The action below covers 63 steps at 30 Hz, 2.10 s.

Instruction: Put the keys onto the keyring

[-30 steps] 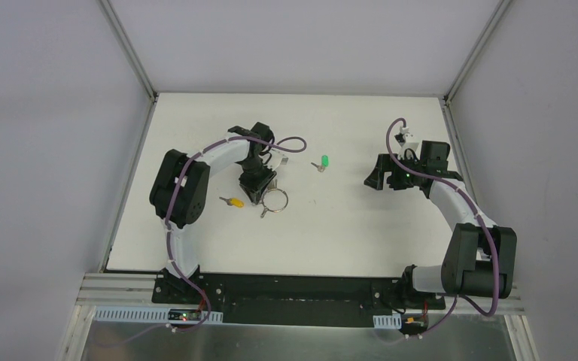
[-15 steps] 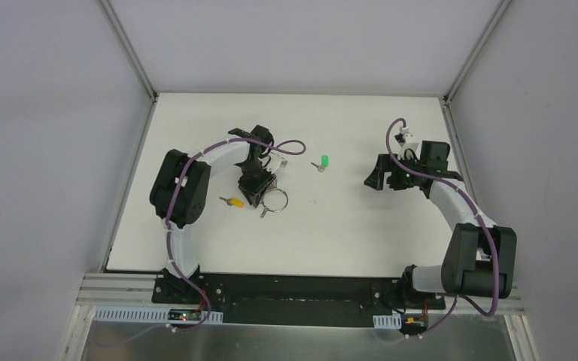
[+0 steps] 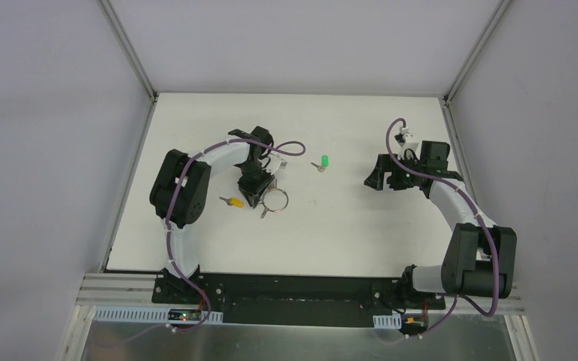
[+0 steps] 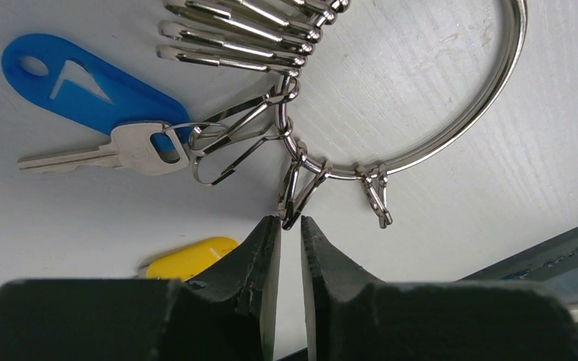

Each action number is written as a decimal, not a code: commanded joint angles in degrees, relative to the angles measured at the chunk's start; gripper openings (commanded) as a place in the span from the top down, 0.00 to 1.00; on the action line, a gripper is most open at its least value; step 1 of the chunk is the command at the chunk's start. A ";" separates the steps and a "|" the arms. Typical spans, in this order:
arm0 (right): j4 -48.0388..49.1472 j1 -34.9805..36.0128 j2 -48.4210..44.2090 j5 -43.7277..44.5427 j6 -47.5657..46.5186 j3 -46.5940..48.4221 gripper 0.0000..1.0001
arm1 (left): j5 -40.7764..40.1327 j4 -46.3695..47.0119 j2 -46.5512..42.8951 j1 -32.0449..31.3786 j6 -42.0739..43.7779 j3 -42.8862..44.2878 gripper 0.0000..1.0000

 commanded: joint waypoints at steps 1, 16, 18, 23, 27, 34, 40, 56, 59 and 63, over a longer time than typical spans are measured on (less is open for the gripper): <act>-0.56 -0.27 -0.09 -1.24 -1.05 1.93 0.02 | 0.02 -1.13 0.27 -0.37 -0.13 0.36 0.85; -0.68 -0.28 0.22 -1.33 -1.03 2.13 0.02 | 0.88 -3.01 -2.96 -0.38 1.22 -0.37 1.00; -0.67 -0.27 0.33 -1.41 -0.95 2.15 0.02 | 1.07 -3.90 -3.67 -0.37 1.64 -0.01 1.00; -0.73 -0.27 0.53 -1.67 -0.95 2.23 0.02 | 0.77 -5.48 -5.87 -0.40 2.60 0.35 1.00; -0.76 -0.27 0.61 -1.68 -0.95 2.32 0.02 | 0.60 -5.89 -6.91 -0.37 2.90 0.38 1.00; -0.80 -0.27 0.13 -1.75 -1.03 2.18 0.02 | 2.02 -5.98 -6.61 -0.42 3.24 0.99 1.00; -0.87 -0.27 -0.55 -2.71 -0.37 2.32 0.02 | 4.50 -6.38 -8.10 -0.46 4.75 1.36 1.00; 1.77 10.93 1.80 -21.14 10.24 10.63 0.01 | 14.85 -16.56 -14.00 -4.07 5.65 11.97 1.00; 5.32 13.09 4.82 -26.87 15.38 12.08 0.09 | 17.00 -16.73 -15.80 -5.03 5.58 13.41 1.00; 10.27 17.39 7.27 -30.22 20.16 12.34 0.15 | 19.16 -16.18 -17.56 -6.39 4.95 15.02 1.00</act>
